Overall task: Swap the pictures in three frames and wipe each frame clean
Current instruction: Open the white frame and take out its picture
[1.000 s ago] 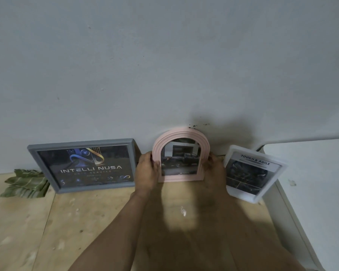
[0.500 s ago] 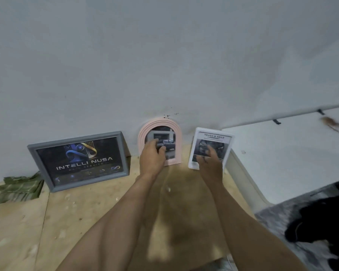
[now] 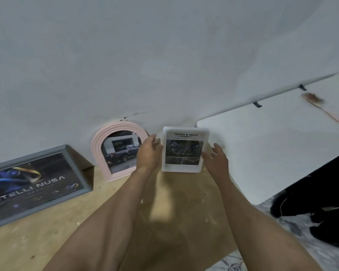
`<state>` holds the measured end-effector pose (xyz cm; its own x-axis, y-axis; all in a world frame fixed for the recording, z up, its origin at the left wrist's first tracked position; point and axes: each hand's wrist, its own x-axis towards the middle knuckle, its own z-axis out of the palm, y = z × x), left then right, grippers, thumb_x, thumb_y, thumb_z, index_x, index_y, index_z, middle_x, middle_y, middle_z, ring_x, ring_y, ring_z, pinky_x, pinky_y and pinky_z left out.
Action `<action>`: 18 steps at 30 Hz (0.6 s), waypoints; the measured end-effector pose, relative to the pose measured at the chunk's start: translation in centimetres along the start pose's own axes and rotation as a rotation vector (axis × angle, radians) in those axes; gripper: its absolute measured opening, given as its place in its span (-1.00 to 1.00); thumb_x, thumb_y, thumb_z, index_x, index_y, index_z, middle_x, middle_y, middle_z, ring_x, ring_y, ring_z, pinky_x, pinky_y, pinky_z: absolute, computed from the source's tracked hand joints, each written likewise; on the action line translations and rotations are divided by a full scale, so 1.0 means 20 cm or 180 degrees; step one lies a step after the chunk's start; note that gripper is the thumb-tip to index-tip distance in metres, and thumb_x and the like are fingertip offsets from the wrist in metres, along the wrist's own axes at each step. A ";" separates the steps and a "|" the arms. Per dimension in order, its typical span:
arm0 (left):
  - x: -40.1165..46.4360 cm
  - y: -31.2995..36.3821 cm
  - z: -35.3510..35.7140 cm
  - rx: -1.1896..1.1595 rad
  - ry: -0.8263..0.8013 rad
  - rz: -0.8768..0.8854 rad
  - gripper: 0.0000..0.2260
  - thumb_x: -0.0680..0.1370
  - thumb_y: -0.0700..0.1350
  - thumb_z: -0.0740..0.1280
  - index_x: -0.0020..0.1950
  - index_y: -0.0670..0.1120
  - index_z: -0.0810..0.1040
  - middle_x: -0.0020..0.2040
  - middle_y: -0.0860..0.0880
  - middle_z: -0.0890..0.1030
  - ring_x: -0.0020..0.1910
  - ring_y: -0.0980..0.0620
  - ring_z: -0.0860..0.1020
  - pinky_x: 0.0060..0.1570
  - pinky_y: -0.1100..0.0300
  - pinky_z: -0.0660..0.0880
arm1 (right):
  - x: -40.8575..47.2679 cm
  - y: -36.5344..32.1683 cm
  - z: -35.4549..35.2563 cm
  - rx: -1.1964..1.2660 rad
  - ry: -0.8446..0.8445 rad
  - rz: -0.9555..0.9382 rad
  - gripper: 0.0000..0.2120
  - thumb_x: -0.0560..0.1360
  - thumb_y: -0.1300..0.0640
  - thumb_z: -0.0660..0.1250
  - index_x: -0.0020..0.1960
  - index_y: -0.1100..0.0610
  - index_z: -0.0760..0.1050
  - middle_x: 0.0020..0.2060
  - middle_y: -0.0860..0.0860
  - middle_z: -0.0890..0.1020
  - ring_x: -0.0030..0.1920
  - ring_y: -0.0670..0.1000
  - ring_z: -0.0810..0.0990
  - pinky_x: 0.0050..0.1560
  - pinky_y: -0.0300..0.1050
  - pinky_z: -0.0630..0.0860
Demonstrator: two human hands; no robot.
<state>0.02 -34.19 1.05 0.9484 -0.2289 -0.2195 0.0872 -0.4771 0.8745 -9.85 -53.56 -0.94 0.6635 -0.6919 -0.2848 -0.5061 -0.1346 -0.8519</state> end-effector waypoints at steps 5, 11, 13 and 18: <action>0.14 -0.03 0.12 -0.0601 -0.0166 -0.0204 -0.80 0.64 -0.12 0.29 0.25 0.02 0.56 -0.01 0.00 0.65 -0.13 0.01 0.59 -0.12 0.13 0.58 | 0.17 0.03 0.02 0.0275 -0.0387 -0.0282 -0.63 0.52 0.00 0.34 0.31 -0.03 0.47 0.17 -0.06 0.63 0.14 -0.06 0.61 0.18 0.04 0.55; 0.13 -0.03 0.11 -0.0631 -0.0175 -0.0114 -0.86 0.66 -0.13 0.26 0.11 0.05 0.60 -0.13 0.04 0.65 -0.21 0.02 0.56 -0.13 0.07 0.55 | 0.12 0.02 -0.02 0.0270 -0.0451 -0.0505 -0.83 0.52 0.14 0.31 0.05 -0.03 0.61 -0.10 -0.01 0.70 -0.02 0.03 0.67 0.09 0.18 0.58; 0.09 0.00 0.09 -0.0717 -0.0192 -0.0134 -0.85 0.67 -0.12 0.24 0.09 0.04 0.59 -0.10 0.03 0.65 -0.15 -0.02 0.60 -0.07 0.03 0.58 | 0.05 0.00 -0.04 0.0269 -0.0405 -0.0588 -0.85 0.51 0.12 0.32 0.04 0.00 0.61 -0.12 0.04 0.68 -0.03 0.10 0.66 0.08 0.20 0.58; -0.10 0.08 -0.06 -0.1366 -0.0447 -0.0860 -0.64 0.68 0.08 0.19 0.15 -0.19 0.57 0.05 -0.13 0.63 -0.05 -0.15 0.66 -0.08 -0.04 0.66 | -0.27 -0.05 -0.01 0.0157 0.0120 -0.0948 -0.92 0.53 0.16 0.35 -0.01 0.11 0.61 -0.21 0.11 0.66 -0.16 0.08 0.61 -0.16 -0.11 0.50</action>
<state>-1.28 -33.45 3.43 0.8273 -0.2715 -0.4918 0.4680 -0.1511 0.8707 -13.02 -49.84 1.61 0.7572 -0.6531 -0.0034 -0.2642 -0.3015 -0.9161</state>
